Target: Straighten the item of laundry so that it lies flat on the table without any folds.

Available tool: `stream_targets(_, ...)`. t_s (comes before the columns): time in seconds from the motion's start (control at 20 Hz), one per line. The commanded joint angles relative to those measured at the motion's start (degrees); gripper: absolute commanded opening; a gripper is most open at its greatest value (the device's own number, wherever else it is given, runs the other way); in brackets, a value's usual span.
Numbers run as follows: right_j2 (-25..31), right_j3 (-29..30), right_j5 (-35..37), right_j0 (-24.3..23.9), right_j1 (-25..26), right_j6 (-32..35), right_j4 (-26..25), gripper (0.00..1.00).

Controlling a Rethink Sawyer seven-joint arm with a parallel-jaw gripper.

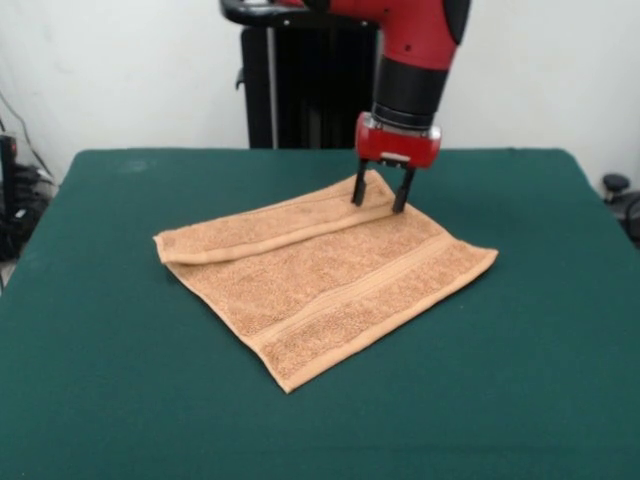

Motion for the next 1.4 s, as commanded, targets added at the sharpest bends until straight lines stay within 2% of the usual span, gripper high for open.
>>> stream_targets(0.05,6.33,-0.31,-1.11,1.63,3.68,11.29,4.33,1.0)
stream_targets(1.4,6.06,1.87,-2.95,3.93,3.51,12.3,7.33,1.0)
